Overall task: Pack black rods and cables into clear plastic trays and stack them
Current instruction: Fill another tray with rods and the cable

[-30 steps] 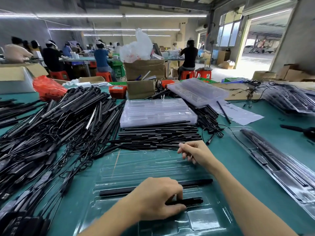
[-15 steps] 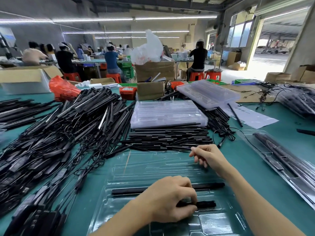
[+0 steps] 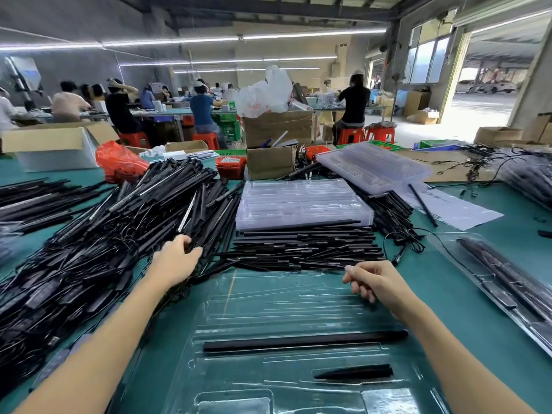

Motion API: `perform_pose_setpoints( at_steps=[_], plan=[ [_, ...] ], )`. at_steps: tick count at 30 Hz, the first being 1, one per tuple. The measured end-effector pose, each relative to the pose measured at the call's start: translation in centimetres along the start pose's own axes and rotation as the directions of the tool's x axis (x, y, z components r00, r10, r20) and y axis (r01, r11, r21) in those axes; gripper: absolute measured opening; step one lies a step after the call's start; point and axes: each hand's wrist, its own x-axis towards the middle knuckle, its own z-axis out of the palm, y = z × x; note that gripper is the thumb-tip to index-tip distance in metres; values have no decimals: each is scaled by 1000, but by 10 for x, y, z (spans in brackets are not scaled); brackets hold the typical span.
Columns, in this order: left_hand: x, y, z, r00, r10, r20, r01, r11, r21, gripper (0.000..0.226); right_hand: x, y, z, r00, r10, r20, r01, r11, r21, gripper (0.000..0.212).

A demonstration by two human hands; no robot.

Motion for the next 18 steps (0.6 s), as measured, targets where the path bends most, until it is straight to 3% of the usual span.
perform_pose_setpoints(
  at_steps=[2, 6, 7, 9, 12, 14, 16, 18],
  plan=[
    [10, -3, -1, 999, -41, 33, 41, 999, 5, 44, 0, 0, 0, 1000, 1, -2, -1, 1000, 6, 32],
    [19, 11, -2, 962, 26, -272, -10, 998, 58, 32, 2, 1, -3, 999, 18, -42, -16, 998, 58, 32],
    [22, 16, -3, 959, 49, -277, -47, 999, 14, 35, 2, 2, -3, 998, 21, -55, -17, 998, 65, 32],
    [29, 25, -4, 985, 66, -160, -85, 990, -112, 45, 4, 3, -4, 997, 23, -71, -19, 998, 64, 31],
    [45, 33, -4, 1000, 14, -24, -19, 981, -195, 52, 5, 5, -3, 997, 20, -80, -16, 999, 40, 31],
    [52, 37, -2, 999, -23, -36, 15, 979, -204, 50, 4, 6, -4, 996, 15, -90, -11, 999, 36, 31],
    [61, 39, 2, 998, -54, -42, 40, 956, -290, 33, 4, 7, -4, 995, 9, -97, -7, 1000, 25, 31],
    [70, 40, 7, 995, -82, -63, 59, 949, -308, 44, 4, 7, -2, 995, 5, -104, -7, 1000, -16, 32]
  ],
)
